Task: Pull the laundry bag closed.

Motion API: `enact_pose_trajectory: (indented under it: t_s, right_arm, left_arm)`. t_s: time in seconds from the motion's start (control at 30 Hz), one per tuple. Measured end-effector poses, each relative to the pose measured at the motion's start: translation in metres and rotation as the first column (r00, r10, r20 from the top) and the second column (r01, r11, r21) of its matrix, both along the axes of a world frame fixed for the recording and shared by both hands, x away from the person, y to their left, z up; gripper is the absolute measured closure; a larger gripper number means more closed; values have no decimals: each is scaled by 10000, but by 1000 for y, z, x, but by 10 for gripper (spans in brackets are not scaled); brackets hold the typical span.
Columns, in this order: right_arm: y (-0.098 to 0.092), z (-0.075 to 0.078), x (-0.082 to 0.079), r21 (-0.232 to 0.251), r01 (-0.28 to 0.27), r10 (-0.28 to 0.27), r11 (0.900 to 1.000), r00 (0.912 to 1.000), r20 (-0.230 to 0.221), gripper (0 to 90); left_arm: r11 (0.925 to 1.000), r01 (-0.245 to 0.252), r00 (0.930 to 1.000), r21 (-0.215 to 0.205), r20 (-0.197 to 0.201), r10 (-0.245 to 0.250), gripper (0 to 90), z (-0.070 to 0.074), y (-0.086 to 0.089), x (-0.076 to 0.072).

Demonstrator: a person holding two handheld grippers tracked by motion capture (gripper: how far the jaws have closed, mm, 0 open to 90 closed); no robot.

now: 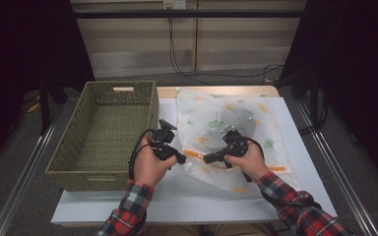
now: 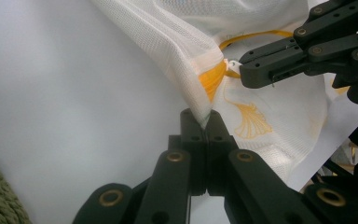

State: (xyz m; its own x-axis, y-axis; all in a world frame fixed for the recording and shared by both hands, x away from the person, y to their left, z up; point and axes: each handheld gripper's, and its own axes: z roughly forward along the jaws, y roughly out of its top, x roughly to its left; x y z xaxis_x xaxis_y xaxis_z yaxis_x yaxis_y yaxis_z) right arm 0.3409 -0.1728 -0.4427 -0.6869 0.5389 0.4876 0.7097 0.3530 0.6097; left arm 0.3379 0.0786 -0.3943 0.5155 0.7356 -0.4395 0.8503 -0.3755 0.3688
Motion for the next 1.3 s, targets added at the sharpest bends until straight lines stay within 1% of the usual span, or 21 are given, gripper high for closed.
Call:
enact_pose_trajectory:
  t_s: [0.03, 0.07, 0.1, 0.13, 0.17, 0.23, 0.27, 0.3, 0.43, 0.53, 0.63, 0.67, 0.73, 0.77, 0.8, 0.9, 1.03, 1.13, 1.17, 1.2, 1.3]
  right_arm:
    - [0, 0, 0, 16, -6, 6, 10000, 10000, 15, 900]
    - [0, 0, -1, -49, -16, 16, 10000, 10000, -7, 900]
    - [1, 0, -1, -75, -24, 24, 10000, 10000, -1, 900]
    - [1, 0, -1, -106, -8, 8, 9999, 10000, -28, 900]
    - [1, 0, -1, -117, -12, 12, 9999, 10000, -41, 900]
    - [0, 0, 0, -156, -16, 16, 9999, 10000, -9, 900]
    - [0, 0, 0, -212, 0, 1, 9998, 10000, 13, 900]
    - [0, 0, 0, -252, -15, 14, 9997, 10000, -50, 900]
    - [-1, -1, -1, -267, -26, 26, 9996, 10000, -19, 900]
    - [-1, -1, -1, -428, -90, 90, 9990, 10000, 4, 900]
    - [-3, -1, -1, -493, -105, 104, 9987, 9999, -16, 900]
    - [-3, -1, -1, -478, -112, 115, 9988, 9999, 44, 900]
    - [-5, -1, -1, -606, -117, 117, 9981, 9999, 2, 900]
    - [-6, -1, -1, -615, -170, 174, 9980, 9998, 62, 900]
    - [-7, -1, -2, -640, -130, 129, 9979, 9999, -26, 900]
    - [-10, -2, -2, -668, -52, 45, 9978, 9999, -101, 900]
    - [-13, -4, -2, -682, -70, 70, 9976, 10000, -1, 900]
    - [-15, -3, -3, -699, -20, 13, 9976, 10000, -98, 900]
    - [-15, -3, -3, -720, -54, 51, 9974, 10000, -36, 900]
    - [-16, -3, -3, -742, -35, 31, 9972, 10000, -56, 900]
    - [-18, -4, -3, -758, 22, -28, 9971, 10000, -81, 900]
  left_arm:
    - [10000, 28, 10000, 56, 26, -28, 895, 0, 0, 0]
    - [9998, -217, 9998, 0, 13, 217, 895, 0, -2, -1]
    - [10000, 17, 10000, 89, 7, -17, 895, 0, -1, 0]
    - [10000, -78, 10000, 12, -45, 78, 896, 0, -1, -1]
    - [10000, 25, 10000, 78, 3, -25, 896, 0, -1, 0]
    - [10000, 16, 10000, 26, -3, -16, 896, 0, 0, 0]
    - [9997, -215, 9998, -69, -20, 215, 896, 0, -1, -1]
    - [9998, -183, 9998, -86, -29, 183, 895, 0, -1, 0]
    - [9998, -180, 9998, -13, -26, 180, 896, -1, -1, 0]
    - [9998, -189, 9998, -22, -49, 188, 896, -1, -1, 0]
    - [9998, -186, 9998, -11, -75, 186, 896, -1, -1, 0]
    - [9998, -200, 9998, -19, -72, 199, 896, -1, -2, 0]
    - [9998, -193, 9998, -21, -58, 193, 896, -2, -2, 0]
    - [9998, -171, 9998, -59, -84, 170, 896, -2, -1, 0]
    - [9999, -131, 9999, -7, -69, 131, 896, -1, 0, 1]
    - [9998, -196, 9998, -9, -70, 196, 895, -2, -1, 1]
    - [9999, -124, 9999, 45, -88, 124, 896, -2, 0, 1]
    - [9999, -139, 9998, 55, -159, 139, 895, -2, 0, 1]
    - [9999, -124, 9998, 57, -165, 125, 896, -2, 0, 1]
    - [9999, 9, 9999, 120, -142, -7, 896, -2, 0, 2]
    - [10000, 6, 9999, 96, -139, -4, 896, -1, 1, 2]
